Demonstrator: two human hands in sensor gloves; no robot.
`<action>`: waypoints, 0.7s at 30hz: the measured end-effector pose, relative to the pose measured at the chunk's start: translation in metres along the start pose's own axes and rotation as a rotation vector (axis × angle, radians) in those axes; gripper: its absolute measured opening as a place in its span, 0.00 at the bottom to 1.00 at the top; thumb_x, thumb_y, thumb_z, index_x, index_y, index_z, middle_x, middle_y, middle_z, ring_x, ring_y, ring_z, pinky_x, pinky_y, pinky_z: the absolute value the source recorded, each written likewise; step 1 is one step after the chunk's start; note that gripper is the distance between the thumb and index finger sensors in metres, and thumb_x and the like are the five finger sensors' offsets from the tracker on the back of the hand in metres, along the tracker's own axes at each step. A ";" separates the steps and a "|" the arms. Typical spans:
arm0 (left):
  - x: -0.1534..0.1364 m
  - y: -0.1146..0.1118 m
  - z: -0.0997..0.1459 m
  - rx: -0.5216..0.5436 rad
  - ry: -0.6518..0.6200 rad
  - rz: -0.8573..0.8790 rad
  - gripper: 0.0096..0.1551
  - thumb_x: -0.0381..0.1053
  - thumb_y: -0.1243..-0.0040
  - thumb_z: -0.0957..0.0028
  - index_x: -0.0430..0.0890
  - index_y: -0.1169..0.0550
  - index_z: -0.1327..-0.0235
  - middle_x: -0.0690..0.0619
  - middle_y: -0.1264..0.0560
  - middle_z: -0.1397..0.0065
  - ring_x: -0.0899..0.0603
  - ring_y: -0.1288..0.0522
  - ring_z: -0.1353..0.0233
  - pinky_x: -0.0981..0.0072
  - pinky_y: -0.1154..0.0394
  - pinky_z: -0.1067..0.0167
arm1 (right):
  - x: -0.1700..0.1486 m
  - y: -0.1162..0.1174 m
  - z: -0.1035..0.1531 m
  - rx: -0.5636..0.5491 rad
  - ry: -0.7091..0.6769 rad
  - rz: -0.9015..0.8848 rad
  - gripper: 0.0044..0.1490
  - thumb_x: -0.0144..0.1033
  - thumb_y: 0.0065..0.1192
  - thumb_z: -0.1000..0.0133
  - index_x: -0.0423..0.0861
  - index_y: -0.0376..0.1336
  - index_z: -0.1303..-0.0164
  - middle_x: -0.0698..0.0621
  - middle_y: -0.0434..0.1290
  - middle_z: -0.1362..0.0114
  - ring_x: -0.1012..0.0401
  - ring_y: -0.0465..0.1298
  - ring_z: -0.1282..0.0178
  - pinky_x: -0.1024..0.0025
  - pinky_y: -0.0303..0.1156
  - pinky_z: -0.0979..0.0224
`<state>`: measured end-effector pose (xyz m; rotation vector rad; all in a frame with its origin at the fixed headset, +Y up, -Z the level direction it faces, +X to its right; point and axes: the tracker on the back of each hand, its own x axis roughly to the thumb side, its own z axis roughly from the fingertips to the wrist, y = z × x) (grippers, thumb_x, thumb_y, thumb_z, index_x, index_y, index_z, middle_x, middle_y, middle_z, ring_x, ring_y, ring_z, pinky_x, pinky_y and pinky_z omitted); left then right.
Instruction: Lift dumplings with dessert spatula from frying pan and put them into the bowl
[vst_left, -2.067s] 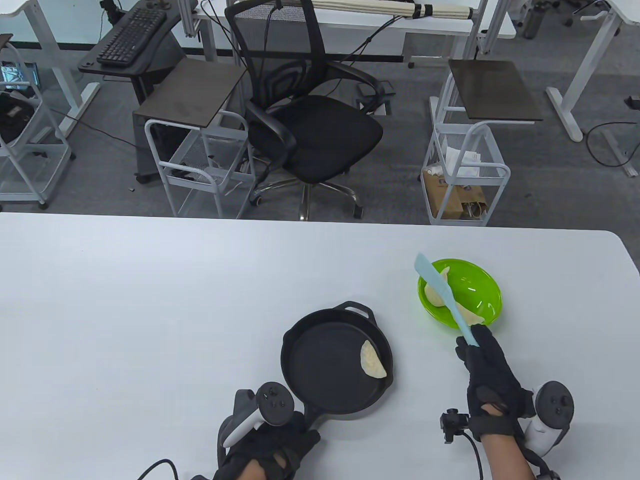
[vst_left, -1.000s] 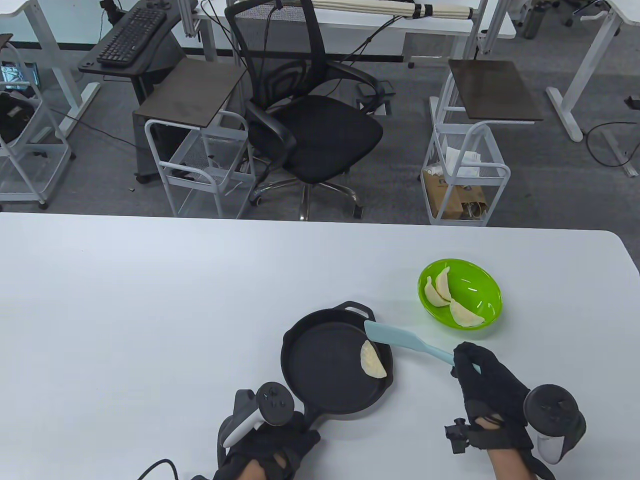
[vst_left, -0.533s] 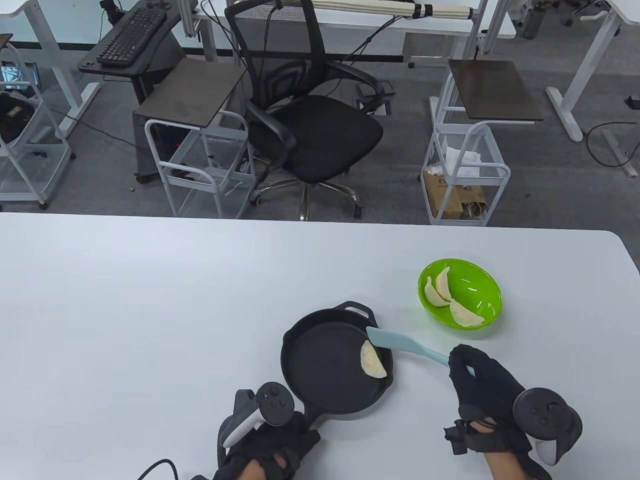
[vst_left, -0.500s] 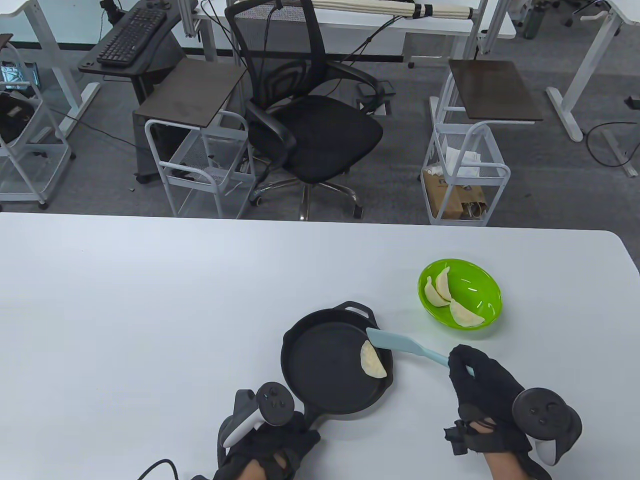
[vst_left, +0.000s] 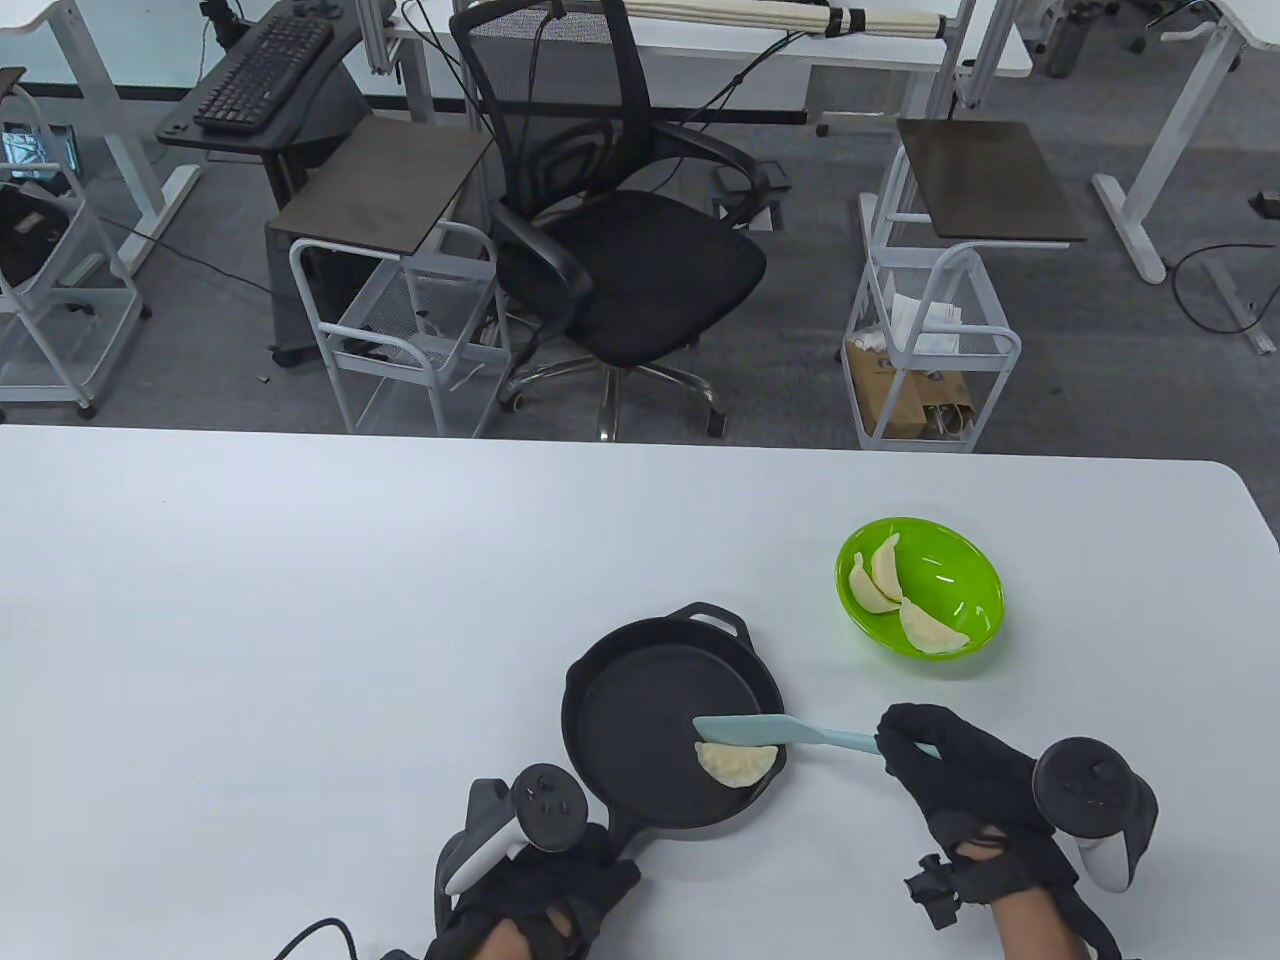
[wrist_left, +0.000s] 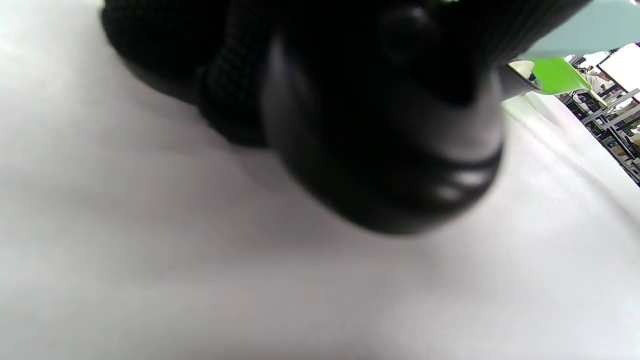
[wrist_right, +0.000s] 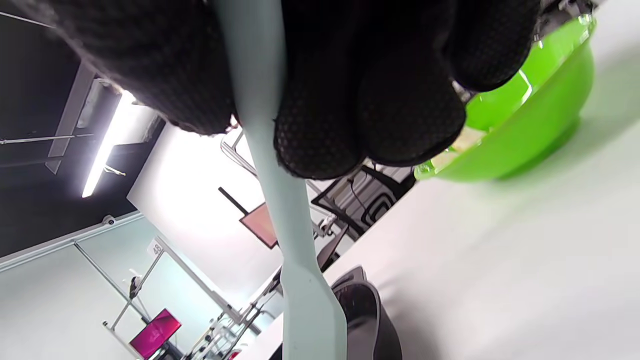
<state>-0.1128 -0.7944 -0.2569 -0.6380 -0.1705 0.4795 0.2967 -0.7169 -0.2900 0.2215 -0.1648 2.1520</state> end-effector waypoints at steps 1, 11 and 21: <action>0.000 0.000 0.000 -0.001 -0.001 0.001 0.39 0.70 0.44 0.50 0.48 0.29 0.32 0.59 0.11 0.58 0.49 0.15 0.63 0.50 0.22 0.53 | -0.002 0.002 -0.001 0.010 0.002 -0.022 0.27 0.45 0.76 0.43 0.39 0.72 0.43 0.39 0.83 0.49 0.42 0.80 0.52 0.34 0.65 0.29; -0.001 0.000 0.000 -0.003 -0.002 0.004 0.38 0.69 0.44 0.49 0.47 0.28 0.33 0.60 0.11 0.60 0.49 0.15 0.64 0.50 0.22 0.53 | -0.020 0.033 -0.006 0.146 0.128 -0.191 0.26 0.45 0.74 0.42 0.38 0.72 0.43 0.39 0.83 0.51 0.43 0.81 0.55 0.36 0.66 0.30; -0.001 0.001 0.000 -0.006 -0.003 0.004 0.38 0.69 0.44 0.49 0.48 0.28 0.33 0.60 0.11 0.60 0.49 0.15 0.65 0.50 0.22 0.54 | -0.037 0.068 -0.002 0.260 0.366 -0.329 0.26 0.43 0.70 0.40 0.37 0.70 0.41 0.40 0.84 0.51 0.43 0.82 0.56 0.37 0.67 0.30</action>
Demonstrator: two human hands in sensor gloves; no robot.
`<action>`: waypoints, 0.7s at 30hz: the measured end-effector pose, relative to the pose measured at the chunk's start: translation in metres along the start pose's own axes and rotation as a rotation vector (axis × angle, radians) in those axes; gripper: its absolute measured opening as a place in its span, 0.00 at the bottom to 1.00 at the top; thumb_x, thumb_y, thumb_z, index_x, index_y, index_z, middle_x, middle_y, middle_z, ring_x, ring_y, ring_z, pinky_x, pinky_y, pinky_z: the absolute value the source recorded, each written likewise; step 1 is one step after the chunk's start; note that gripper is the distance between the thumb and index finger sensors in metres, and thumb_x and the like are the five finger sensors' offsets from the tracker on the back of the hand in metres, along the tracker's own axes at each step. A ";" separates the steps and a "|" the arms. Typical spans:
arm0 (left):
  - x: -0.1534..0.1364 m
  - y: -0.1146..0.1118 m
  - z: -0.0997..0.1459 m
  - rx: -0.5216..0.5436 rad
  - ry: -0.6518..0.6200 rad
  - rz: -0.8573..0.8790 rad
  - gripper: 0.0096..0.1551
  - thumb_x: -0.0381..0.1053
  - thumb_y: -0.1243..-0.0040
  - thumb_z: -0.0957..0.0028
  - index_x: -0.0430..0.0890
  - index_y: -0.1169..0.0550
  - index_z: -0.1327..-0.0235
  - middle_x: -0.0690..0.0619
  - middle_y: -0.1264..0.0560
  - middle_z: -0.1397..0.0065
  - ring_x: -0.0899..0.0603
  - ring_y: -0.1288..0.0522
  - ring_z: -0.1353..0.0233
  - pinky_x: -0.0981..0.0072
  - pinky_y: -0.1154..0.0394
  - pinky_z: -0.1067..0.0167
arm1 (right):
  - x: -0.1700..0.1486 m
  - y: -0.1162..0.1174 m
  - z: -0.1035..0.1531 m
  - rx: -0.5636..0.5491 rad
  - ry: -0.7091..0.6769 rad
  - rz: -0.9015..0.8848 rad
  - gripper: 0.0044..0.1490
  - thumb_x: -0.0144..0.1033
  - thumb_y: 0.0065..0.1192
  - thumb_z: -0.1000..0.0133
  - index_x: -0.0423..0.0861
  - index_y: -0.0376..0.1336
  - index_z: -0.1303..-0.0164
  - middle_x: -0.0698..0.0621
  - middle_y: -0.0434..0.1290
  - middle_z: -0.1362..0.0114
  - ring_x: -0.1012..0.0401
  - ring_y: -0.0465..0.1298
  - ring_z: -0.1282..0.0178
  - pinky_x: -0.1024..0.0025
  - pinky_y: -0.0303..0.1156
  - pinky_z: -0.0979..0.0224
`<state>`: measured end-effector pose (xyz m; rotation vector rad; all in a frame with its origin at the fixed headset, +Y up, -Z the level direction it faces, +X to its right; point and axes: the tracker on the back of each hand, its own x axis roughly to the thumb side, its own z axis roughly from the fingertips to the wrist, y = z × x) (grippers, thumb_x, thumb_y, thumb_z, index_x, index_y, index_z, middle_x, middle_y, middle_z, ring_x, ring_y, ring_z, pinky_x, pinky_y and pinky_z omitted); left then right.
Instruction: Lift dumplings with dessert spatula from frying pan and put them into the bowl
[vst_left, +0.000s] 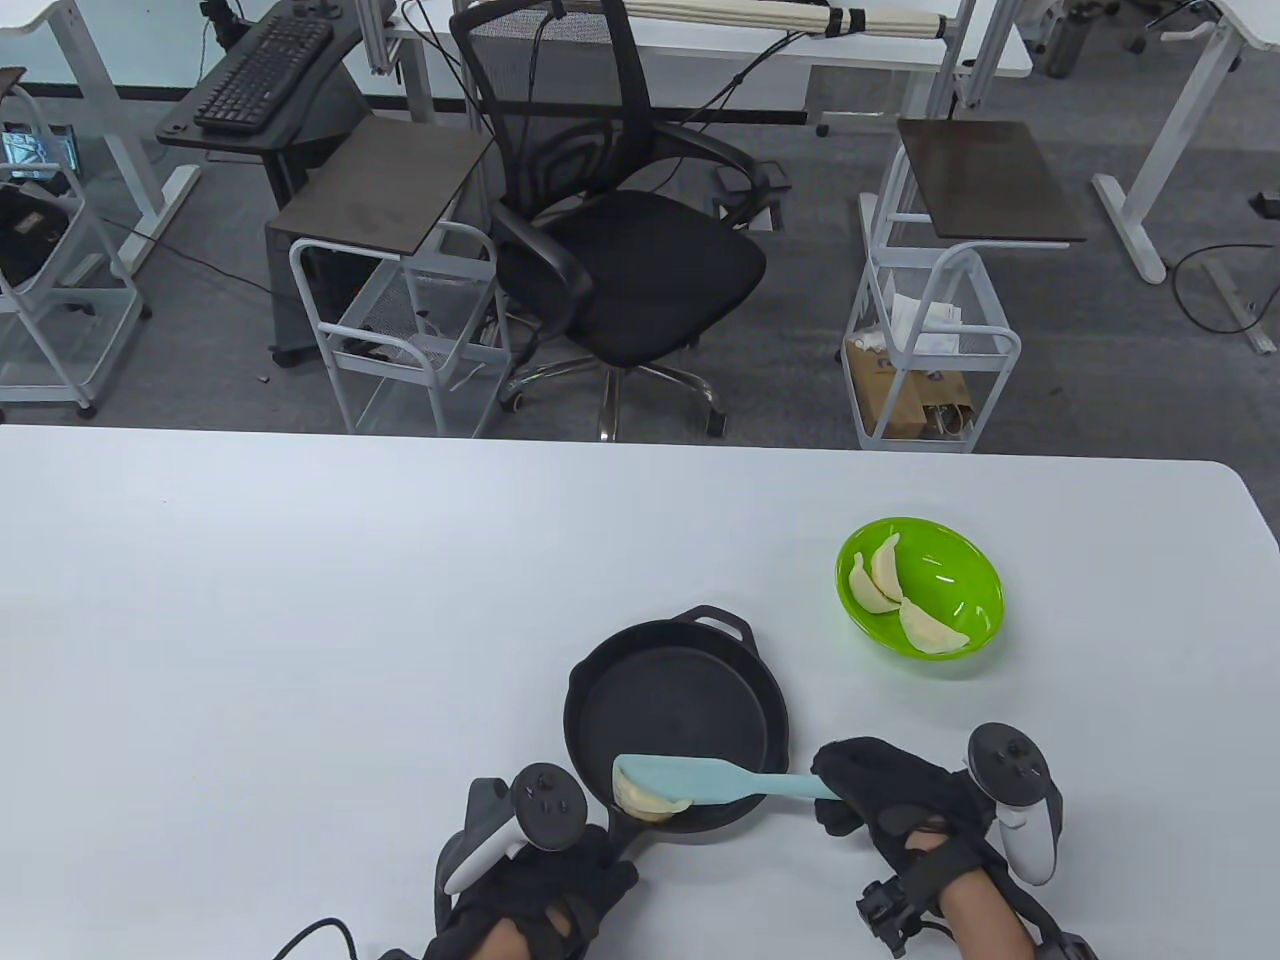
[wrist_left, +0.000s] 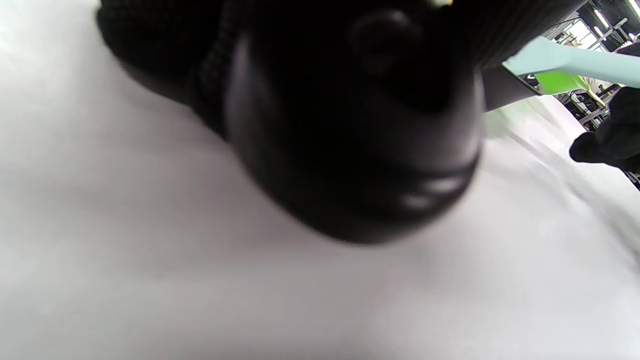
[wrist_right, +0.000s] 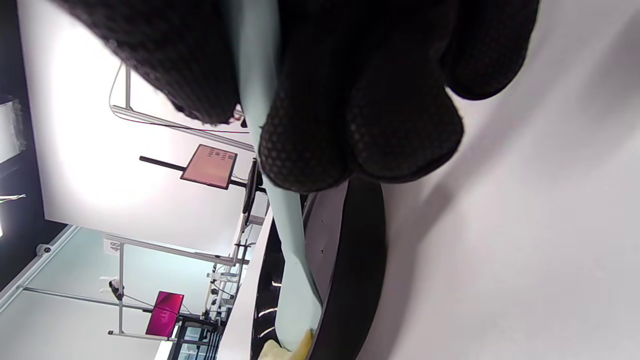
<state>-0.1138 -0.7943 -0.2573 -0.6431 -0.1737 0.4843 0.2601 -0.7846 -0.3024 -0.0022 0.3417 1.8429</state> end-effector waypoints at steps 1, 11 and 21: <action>0.000 0.000 0.000 0.001 -0.001 0.002 0.38 0.69 0.44 0.49 0.47 0.28 0.33 0.60 0.11 0.60 0.49 0.15 0.65 0.50 0.22 0.54 | -0.001 0.001 0.000 0.002 0.015 -0.017 0.26 0.43 0.70 0.40 0.37 0.70 0.41 0.40 0.83 0.51 0.43 0.82 0.56 0.37 0.67 0.30; 0.000 0.000 0.000 0.000 -0.001 0.003 0.38 0.69 0.44 0.49 0.47 0.28 0.33 0.59 0.11 0.60 0.49 0.15 0.64 0.50 0.22 0.54 | -0.009 0.006 0.000 0.035 0.098 -0.099 0.27 0.42 0.67 0.38 0.36 0.69 0.39 0.39 0.83 0.50 0.43 0.82 0.55 0.38 0.66 0.30; 0.000 0.000 0.000 -0.001 -0.001 0.003 0.38 0.69 0.44 0.49 0.47 0.28 0.33 0.59 0.11 0.60 0.49 0.15 0.64 0.50 0.22 0.54 | -0.010 0.018 0.002 0.068 0.121 -0.165 0.28 0.41 0.64 0.38 0.34 0.67 0.36 0.38 0.82 0.48 0.42 0.82 0.54 0.38 0.66 0.29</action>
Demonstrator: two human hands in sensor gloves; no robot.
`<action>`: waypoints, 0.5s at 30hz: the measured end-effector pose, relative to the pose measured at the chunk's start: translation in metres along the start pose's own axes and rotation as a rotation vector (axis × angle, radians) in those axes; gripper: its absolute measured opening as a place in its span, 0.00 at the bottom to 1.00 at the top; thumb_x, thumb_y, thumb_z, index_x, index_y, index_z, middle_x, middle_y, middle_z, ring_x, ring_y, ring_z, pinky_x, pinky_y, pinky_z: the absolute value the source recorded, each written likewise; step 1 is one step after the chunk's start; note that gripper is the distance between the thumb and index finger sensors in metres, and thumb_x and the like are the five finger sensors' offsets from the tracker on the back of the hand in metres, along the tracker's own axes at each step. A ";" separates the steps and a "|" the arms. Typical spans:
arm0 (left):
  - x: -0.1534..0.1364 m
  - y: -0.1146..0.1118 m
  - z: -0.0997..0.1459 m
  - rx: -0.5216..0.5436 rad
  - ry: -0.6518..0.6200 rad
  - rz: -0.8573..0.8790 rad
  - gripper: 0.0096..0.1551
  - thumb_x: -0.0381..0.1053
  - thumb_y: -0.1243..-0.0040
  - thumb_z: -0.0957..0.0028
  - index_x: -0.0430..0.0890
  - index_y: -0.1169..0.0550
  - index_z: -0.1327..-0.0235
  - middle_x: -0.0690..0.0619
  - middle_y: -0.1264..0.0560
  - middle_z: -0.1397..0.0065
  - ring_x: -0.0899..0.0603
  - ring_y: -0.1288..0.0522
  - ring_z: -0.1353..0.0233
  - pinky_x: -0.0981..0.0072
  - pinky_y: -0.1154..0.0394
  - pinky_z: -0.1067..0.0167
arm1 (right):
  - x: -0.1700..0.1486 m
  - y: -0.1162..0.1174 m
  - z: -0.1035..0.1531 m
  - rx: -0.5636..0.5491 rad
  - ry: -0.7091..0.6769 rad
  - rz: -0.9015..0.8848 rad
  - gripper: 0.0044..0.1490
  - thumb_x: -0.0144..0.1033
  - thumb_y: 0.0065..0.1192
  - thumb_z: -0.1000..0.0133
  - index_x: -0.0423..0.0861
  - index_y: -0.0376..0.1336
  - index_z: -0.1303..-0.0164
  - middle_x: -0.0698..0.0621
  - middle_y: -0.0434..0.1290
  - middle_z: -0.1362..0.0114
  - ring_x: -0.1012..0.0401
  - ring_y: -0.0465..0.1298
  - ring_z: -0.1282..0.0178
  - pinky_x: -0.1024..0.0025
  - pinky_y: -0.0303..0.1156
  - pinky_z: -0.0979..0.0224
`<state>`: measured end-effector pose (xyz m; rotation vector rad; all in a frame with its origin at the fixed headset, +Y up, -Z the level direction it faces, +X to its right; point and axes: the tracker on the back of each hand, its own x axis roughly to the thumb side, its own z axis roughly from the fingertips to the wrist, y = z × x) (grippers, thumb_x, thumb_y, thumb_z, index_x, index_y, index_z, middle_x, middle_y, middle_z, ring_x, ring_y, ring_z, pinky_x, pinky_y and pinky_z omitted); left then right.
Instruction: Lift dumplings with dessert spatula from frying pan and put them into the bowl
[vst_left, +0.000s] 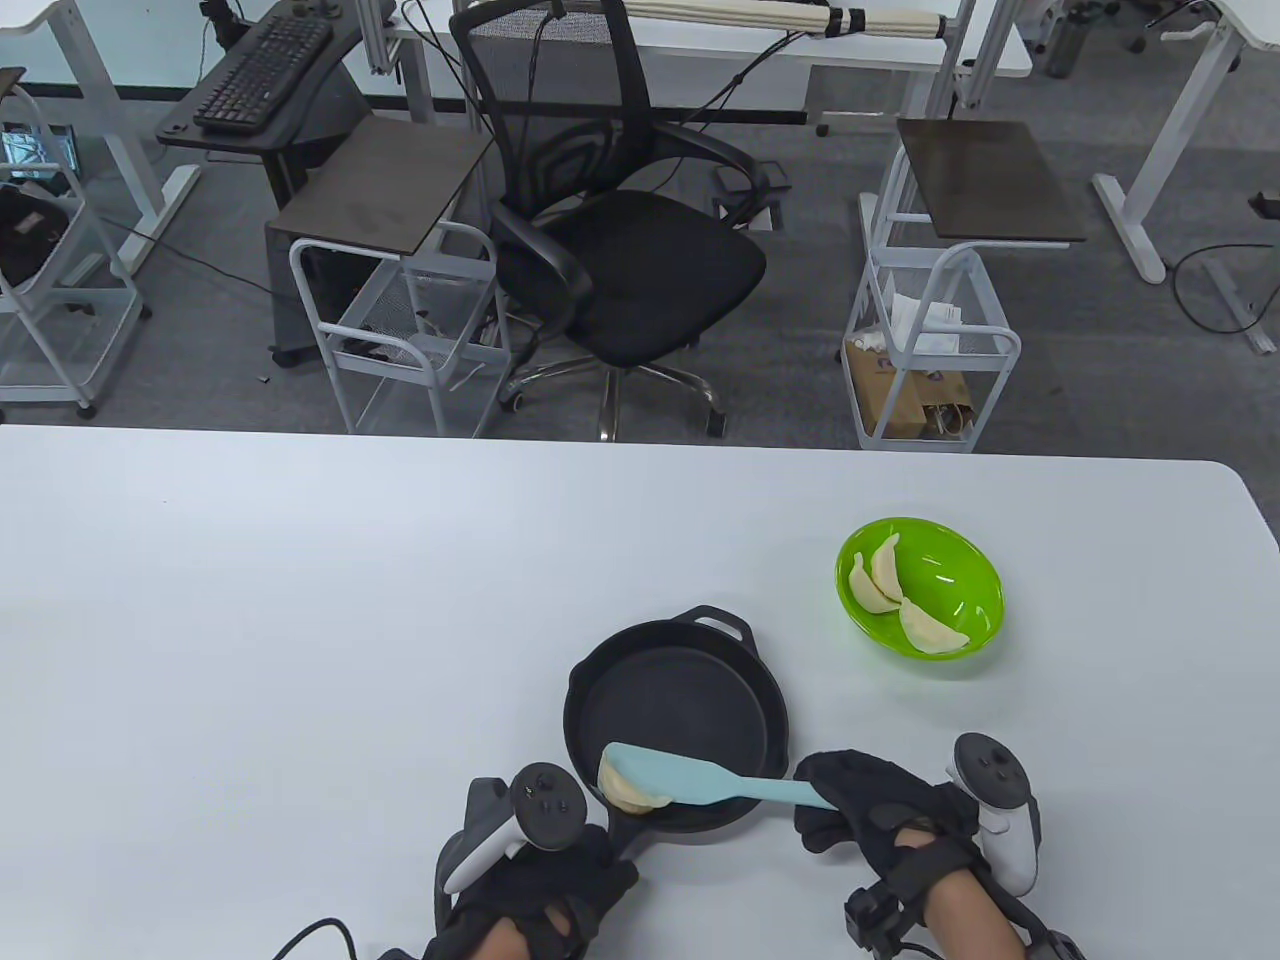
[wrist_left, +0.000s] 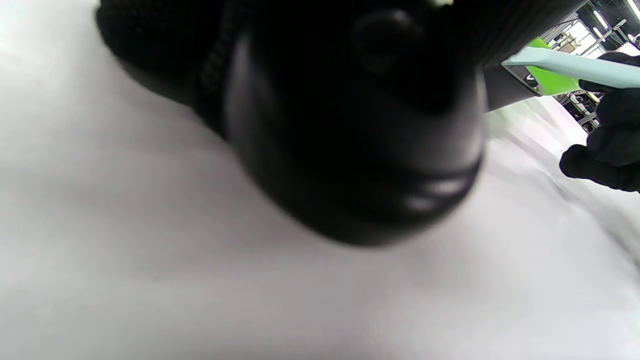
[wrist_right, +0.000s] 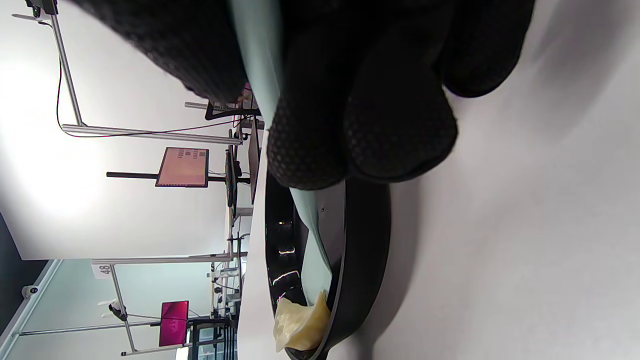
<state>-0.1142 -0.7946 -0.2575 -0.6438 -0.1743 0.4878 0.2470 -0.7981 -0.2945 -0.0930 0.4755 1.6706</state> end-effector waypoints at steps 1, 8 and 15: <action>0.000 0.000 0.000 0.000 0.000 0.000 0.38 0.69 0.44 0.49 0.47 0.28 0.33 0.59 0.11 0.60 0.49 0.15 0.64 0.50 0.22 0.54 | 0.000 0.002 0.000 0.005 0.002 -0.007 0.29 0.41 0.64 0.38 0.34 0.67 0.36 0.38 0.82 0.48 0.42 0.82 0.54 0.38 0.66 0.30; 0.000 0.000 0.000 0.000 0.000 0.001 0.38 0.69 0.44 0.49 0.47 0.28 0.33 0.59 0.11 0.60 0.49 0.15 0.64 0.50 0.22 0.54 | 0.000 0.008 0.002 0.026 0.006 -0.038 0.29 0.41 0.63 0.37 0.33 0.66 0.35 0.37 0.82 0.48 0.42 0.82 0.54 0.38 0.66 0.30; 0.000 0.000 0.000 0.001 0.001 0.000 0.38 0.70 0.44 0.49 0.48 0.28 0.33 0.59 0.11 0.60 0.49 0.15 0.64 0.50 0.22 0.54 | 0.000 0.012 0.003 0.040 0.012 -0.083 0.29 0.41 0.62 0.37 0.34 0.66 0.35 0.37 0.82 0.47 0.42 0.82 0.53 0.37 0.66 0.29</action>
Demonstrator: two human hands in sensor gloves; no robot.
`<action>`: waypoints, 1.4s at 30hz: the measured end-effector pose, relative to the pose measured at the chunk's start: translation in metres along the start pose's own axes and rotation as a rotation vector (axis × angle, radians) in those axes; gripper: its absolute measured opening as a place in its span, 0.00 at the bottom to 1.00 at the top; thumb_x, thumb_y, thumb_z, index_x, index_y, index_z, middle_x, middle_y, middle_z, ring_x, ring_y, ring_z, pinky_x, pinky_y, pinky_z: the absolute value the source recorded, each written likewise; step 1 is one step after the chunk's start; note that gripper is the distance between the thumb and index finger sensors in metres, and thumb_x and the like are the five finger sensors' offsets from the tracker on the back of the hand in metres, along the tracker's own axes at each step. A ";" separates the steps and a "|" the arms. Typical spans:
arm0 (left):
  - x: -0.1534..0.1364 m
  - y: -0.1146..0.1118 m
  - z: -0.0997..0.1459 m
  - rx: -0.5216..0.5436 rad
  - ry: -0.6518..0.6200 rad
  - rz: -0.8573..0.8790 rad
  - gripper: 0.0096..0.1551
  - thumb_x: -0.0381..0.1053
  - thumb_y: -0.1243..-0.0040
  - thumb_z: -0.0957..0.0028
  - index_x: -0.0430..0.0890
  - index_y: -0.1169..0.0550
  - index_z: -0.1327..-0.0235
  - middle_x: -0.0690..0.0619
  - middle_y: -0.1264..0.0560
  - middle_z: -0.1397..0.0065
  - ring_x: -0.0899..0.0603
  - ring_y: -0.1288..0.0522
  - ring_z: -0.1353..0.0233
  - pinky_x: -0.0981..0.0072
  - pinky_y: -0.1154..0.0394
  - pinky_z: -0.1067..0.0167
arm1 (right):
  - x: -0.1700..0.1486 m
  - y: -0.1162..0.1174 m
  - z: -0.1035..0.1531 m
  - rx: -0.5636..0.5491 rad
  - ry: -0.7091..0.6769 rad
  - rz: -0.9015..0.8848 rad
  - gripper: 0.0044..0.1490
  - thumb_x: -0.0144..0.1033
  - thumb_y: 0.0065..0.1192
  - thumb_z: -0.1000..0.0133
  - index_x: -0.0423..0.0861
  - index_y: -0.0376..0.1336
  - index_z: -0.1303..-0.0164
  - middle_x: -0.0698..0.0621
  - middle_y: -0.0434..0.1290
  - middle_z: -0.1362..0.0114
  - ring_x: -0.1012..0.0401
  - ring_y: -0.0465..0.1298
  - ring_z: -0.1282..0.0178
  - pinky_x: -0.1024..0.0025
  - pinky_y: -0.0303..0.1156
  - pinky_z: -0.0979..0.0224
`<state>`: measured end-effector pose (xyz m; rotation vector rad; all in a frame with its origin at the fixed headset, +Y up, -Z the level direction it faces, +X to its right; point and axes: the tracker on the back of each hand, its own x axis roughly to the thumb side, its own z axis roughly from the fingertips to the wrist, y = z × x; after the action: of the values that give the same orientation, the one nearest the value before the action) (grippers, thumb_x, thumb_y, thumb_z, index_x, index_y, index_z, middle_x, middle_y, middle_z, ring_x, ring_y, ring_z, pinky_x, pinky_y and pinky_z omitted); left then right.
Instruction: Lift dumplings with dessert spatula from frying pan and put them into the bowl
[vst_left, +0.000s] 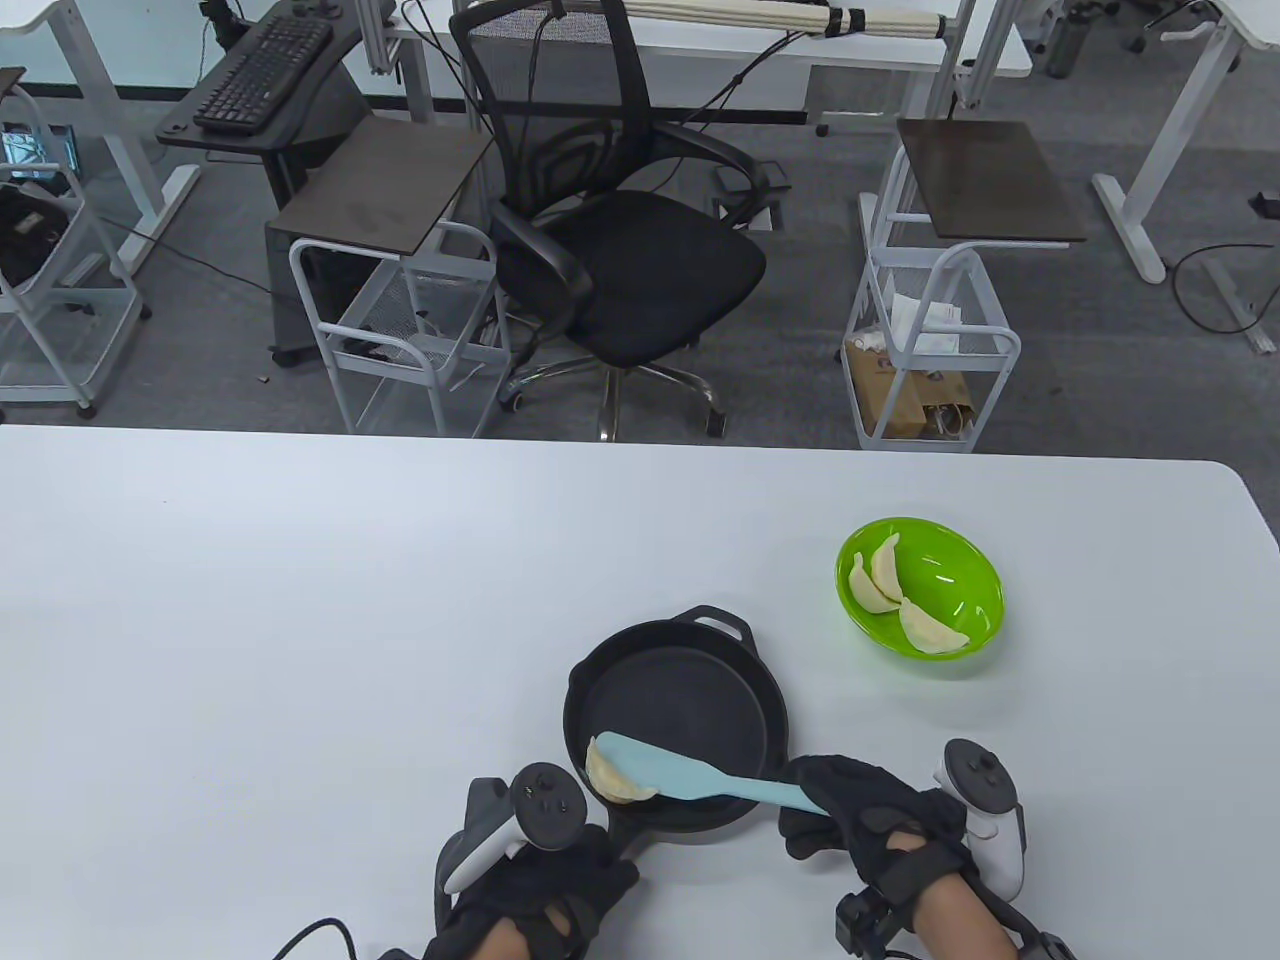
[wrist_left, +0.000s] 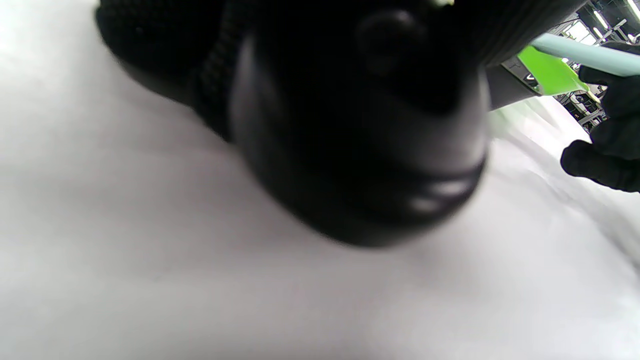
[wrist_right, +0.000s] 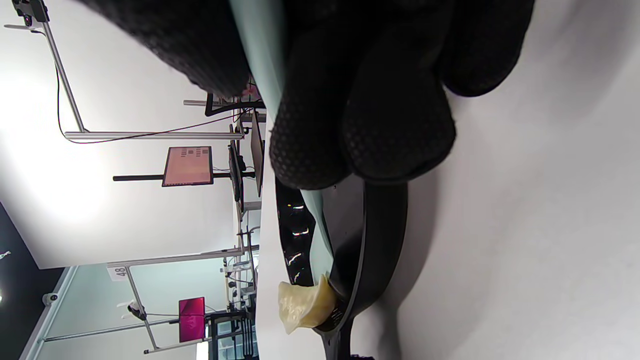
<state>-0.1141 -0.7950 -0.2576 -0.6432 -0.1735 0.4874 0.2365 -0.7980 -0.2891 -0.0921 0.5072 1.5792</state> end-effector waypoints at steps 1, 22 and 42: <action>0.000 0.000 0.000 0.000 0.000 0.001 0.38 0.70 0.44 0.49 0.47 0.28 0.33 0.59 0.11 0.60 0.49 0.15 0.64 0.50 0.22 0.54 | 0.000 0.001 0.000 0.001 0.000 -0.010 0.29 0.40 0.62 0.37 0.34 0.66 0.34 0.37 0.82 0.47 0.42 0.82 0.53 0.37 0.66 0.29; 0.000 0.000 0.000 0.002 -0.004 0.006 0.38 0.69 0.44 0.49 0.47 0.28 0.33 0.60 0.11 0.61 0.49 0.15 0.65 0.49 0.22 0.54 | 0.017 -0.013 0.000 0.018 -0.095 0.229 0.27 0.38 0.64 0.38 0.34 0.68 0.37 0.37 0.83 0.49 0.42 0.82 0.55 0.36 0.65 0.29; 0.000 0.000 0.000 0.000 -0.005 0.010 0.38 0.69 0.44 0.49 0.47 0.28 0.33 0.60 0.11 0.61 0.49 0.15 0.65 0.49 0.22 0.54 | 0.001 -0.023 -0.002 -0.004 0.027 -0.031 0.27 0.39 0.62 0.36 0.32 0.68 0.38 0.37 0.83 0.52 0.43 0.83 0.58 0.39 0.66 0.29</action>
<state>-0.1147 -0.7949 -0.2578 -0.6431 -0.1750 0.4987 0.2585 -0.7977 -0.2976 -0.1235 0.5212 1.5508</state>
